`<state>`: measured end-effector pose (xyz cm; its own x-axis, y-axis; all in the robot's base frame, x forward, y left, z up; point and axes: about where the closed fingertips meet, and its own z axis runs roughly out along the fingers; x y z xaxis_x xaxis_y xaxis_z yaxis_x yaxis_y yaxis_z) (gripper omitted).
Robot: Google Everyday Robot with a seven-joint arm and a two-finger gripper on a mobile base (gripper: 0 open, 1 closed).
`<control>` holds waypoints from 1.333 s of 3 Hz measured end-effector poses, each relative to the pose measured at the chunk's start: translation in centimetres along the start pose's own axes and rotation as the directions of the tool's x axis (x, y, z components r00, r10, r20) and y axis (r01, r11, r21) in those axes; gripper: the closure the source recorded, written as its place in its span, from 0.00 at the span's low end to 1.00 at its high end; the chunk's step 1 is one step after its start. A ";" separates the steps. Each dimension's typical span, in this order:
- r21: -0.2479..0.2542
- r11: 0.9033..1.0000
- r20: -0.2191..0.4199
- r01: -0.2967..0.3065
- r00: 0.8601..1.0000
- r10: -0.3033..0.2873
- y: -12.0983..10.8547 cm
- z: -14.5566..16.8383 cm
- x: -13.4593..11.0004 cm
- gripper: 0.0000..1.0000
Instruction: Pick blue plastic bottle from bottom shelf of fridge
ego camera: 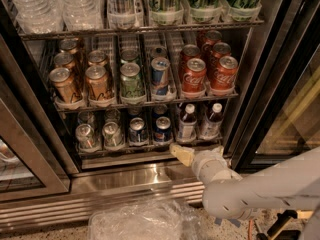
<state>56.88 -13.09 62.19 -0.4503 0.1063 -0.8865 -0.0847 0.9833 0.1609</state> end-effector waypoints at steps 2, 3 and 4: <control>0.018 0.999 0.063 -0.047 0.997 0.046 -1.5 1.9 -0.2 0.00; 0.033 0.999 0.084 -0.039 0.996 0.036 -2.3 2.5 0.0 0.00; 0.045 0.999 0.107 -0.022 0.994 0.017 -2.5 2.8 0.0 0.19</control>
Offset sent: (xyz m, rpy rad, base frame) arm 0.0286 -0.0243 -0.0177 0.0437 -0.0803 -0.0808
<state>59.59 -15.12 60.60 -0.3540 0.1386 -0.9249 -0.0346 0.9863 0.1610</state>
